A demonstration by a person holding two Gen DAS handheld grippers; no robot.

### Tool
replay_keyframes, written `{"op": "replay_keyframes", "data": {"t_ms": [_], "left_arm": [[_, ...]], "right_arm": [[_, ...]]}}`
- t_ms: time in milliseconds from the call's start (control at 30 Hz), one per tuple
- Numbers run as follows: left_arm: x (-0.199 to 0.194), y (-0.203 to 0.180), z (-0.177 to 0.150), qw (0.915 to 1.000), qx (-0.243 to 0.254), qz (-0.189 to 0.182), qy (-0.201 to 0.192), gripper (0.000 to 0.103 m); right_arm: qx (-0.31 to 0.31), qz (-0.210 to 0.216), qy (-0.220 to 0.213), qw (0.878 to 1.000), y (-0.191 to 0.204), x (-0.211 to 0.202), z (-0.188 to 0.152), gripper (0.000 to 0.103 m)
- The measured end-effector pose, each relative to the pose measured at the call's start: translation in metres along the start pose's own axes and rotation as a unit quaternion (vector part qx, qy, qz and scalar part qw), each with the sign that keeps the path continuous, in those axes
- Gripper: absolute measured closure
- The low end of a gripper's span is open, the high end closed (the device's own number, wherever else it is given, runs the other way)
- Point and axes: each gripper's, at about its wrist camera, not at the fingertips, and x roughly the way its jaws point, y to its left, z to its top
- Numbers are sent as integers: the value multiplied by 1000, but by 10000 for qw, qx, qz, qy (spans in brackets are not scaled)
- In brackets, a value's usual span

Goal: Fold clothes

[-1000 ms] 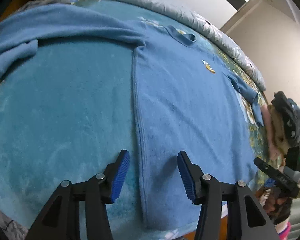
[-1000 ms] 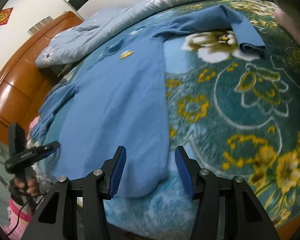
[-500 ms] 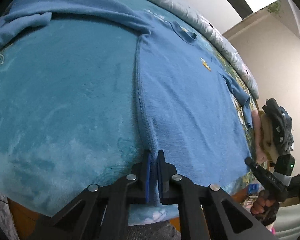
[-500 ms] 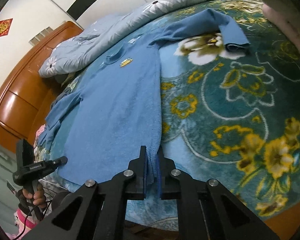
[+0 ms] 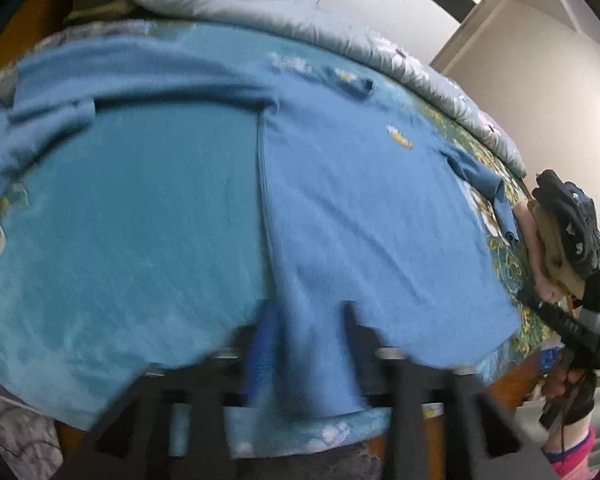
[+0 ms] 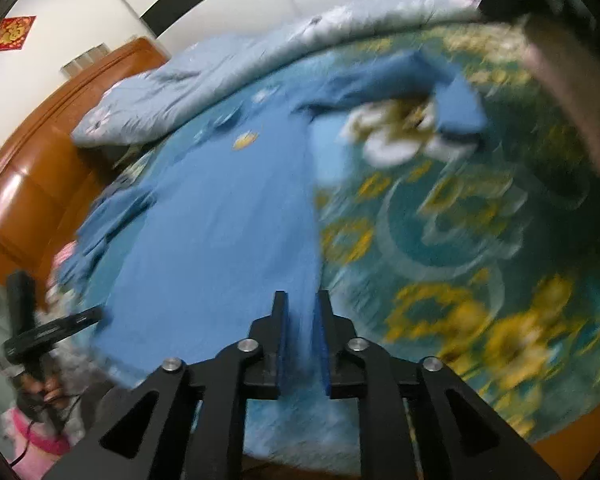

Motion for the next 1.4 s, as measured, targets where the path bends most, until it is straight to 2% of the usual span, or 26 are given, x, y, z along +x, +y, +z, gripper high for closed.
{"op": "replay_keyframes", "data": {"t_ms": [133, 233, 333, 500, 533, 600, 633, 733, 800, 933, 1067, 1167, 1233, 1400], "left_arm": [[-12, 6, 14, 9987, -82, 331, -388, 40], [-9, 11, 28, 9973, -300, 387, -547, 39], [-6, 8, 48, 9946, -543, 244, -851, 39], [9, -10, 77, 9936, -399, -30, -1060, 39], [13, -13, 82, 9937, -360, -76, -1056, 39], [22, -17, 90, 9940, -342, -250, -1010, 39], [27, -18, 94, 9940, -339, -350, -983, 39], [40, -23, 109, 9931, -346, -583, -957, 39], [47, -25, 121, 9929, -328, -606, -967, 39], [56, -25, 138, 9909, -296, -710, -1108, 39], [64, -24, 155, 9882, -266, -821, -1265, 39], [76, -9, 153, 9878, -518, -928, -1135, 39], [81, 5, 152, 9869, -774, -967, -1029, 39], [68, 23, 148, 9820, -1033, -1089, -1143, 38]], "right_arm": [[379, -654, -368, 9965, -24, -4, 30, 70], [386, -1220, -522, 9904, -38, 3, 50, 64], [131, -1629, -556, 9850, -43, 25, 74, 62], [181, -1945, -537, 9793, -54, 51, 99, 62], [239, -1953, -482, 9793, -56, 55, 102, 63], [327, -1952, -384, 9795, -57, 57, 105, 95], [259, -1969, -361, 9794, -53, 54, 106, 99], [-86, -2032, -380, 9784, -36, 41, 113, 100], [-441, -2281, -631, 9706, -20, 23, 126, 100], [-836, -2870, -1195, 9468, 1, -21, 170, 100], [-890, -3454, -1378, 9240, 5, -43, 207, 100], [-693, -3377, -1266, 9301, 2, -47, 226, 100], [-623, -3107, -1180, 9411, 13, -46, 236, 100], [-1552, -3111, -1220, 9296, 86, -26, 257, 100]]}}
